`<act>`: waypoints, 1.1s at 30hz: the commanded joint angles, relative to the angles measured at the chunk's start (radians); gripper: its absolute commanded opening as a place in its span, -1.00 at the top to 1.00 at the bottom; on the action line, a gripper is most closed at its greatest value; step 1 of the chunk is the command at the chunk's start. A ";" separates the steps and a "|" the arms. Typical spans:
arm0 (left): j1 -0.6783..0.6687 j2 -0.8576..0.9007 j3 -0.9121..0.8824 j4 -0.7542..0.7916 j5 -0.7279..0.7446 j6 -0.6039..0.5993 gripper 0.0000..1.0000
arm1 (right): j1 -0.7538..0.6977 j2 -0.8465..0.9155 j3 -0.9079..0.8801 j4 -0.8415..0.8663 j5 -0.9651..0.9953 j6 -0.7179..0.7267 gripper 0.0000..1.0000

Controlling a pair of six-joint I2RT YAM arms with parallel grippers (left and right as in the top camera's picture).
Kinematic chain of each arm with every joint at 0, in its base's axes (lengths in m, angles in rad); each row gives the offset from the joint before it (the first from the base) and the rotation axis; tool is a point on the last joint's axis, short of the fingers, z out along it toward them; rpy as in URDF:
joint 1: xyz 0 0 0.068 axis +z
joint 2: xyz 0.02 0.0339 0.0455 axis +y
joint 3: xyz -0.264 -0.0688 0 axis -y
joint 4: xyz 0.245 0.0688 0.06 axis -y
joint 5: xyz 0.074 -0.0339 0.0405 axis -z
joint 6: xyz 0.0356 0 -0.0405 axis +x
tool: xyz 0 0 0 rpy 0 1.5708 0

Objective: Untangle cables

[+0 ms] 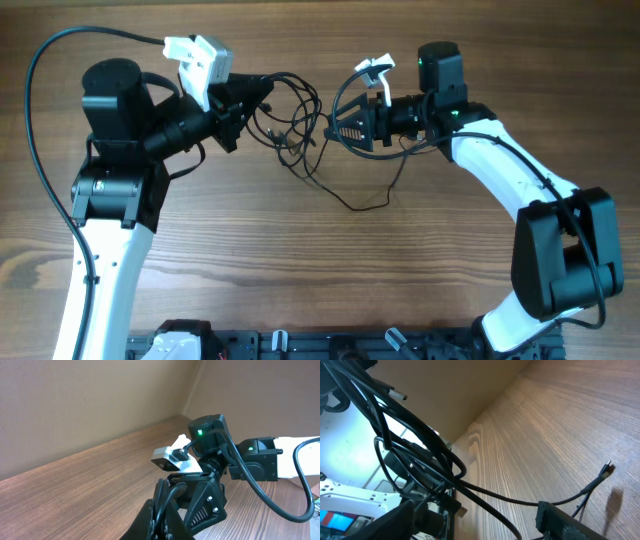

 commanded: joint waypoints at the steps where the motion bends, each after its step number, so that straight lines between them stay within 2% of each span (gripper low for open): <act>1: -0.018 -0.008 0.016 0.007 0.024 -0.013 0.90 | 0.011 0.015 0.008 0.007 0.013 0.022 -0.60; 5: -0.036 -0.008 0.016 0.012 0.024 -0.013 0.90 | 0.023 0.015 0.008 0.008 0.060 0.033 -0.57; 7: -0.042 -0.008 0.016 0.018 0.024 -0.013 0.90 | 0.032 0.015 0.008 0.010 0.080 0.035 -0.50; 8: -0.044 -0.008 0.016 0.020 0.024 -0.013 0.90 | 0.039 0.015 0.008 0.009 0.100 0.036 -0.28; 9: -0.044 -0.008 0.016 0.022 0.024 -0.013 0.90 | 0.046 0.015 0.008 0.008 0.131 0.038 0.22; 10: -0.044 -0.008 0.016 0.023 0.023 -0.013 0.90 | 0.051 0.015 0.008 0.007 0.156 0.041 0.81; 11: -0.043 -0.008 0.016 0.023 0.023 -0.013 0.90 | 0.053 0.015 0.008 0.007 0.183 0.065 0.91; 15: -0.043 -0.008 0.016 0.022 -0.024 -0.013 0.91 | 0.050 0.015 0.008 0.006 0.275 0.106 0.91; 19: -0.043 -0.008 0.016 0.023 -0.063 -0.010 0.91 | 0.037 0.015 0.008 -0.033 0.526 0.234 0.91; 22: -0.043 -0.008 0.016 0.030 -0.106 -0.009 0.90 | 0.026 0.015 0.008 -0.095 0.695 0.278 0.91; 27: -0.031 -0.008 0.016 0.054 -0.183 -0.009 0.91 | -0.019 0.015 0.008 -0.245 0.928 0.296 0.91; 33: 0.057 -0.008 0.016 0.092 -0.187 -0.010 0.91 | -0.121 0.015 0.008 -0.362 1.073 0.280 0.91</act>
